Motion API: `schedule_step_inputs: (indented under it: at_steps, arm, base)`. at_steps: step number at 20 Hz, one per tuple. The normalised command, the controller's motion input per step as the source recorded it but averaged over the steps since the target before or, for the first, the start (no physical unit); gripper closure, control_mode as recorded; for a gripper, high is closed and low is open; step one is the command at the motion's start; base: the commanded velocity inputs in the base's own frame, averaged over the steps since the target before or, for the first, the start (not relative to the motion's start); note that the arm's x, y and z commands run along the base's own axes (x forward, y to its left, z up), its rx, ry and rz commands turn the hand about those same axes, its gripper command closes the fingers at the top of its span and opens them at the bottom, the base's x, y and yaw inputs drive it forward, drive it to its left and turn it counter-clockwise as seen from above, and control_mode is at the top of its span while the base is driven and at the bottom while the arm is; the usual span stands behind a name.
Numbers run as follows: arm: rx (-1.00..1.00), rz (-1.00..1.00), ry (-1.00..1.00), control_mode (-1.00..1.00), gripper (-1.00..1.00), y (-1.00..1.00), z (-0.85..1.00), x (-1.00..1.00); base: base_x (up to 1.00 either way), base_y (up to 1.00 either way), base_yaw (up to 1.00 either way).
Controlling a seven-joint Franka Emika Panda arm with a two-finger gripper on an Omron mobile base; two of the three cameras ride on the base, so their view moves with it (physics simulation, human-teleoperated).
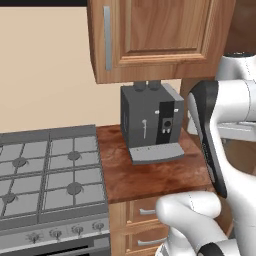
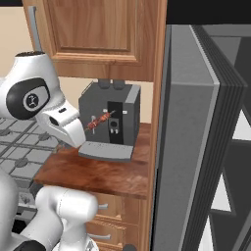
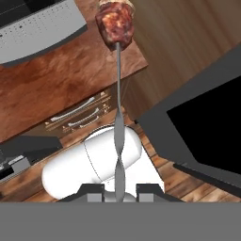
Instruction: Store the kebab skewer in the freezer for long-term storage. Close the freezer door after placing the cooked food.
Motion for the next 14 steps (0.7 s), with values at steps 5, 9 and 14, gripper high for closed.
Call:
schedule_step_inputs:
  at_steps: [5, 9, 14]
  arm:
    - [0.0, 0.0, 0.0, -1.0, 1.0, 0.0, 0.0, 0.0]
    - [0.0, 0.0, 0.0, -1.0, 1.0, 0.0, 0.0, 0.0]
    - [0.0, 0.0, 0.0, 1.0, 1.0, 0.0, 0.0, 0.0]
  base:
    - [0.0, 0.0, 0.0]
    - [0.0, 0.0, 0.0]
    - [-0.3, 0.0, 0.0]
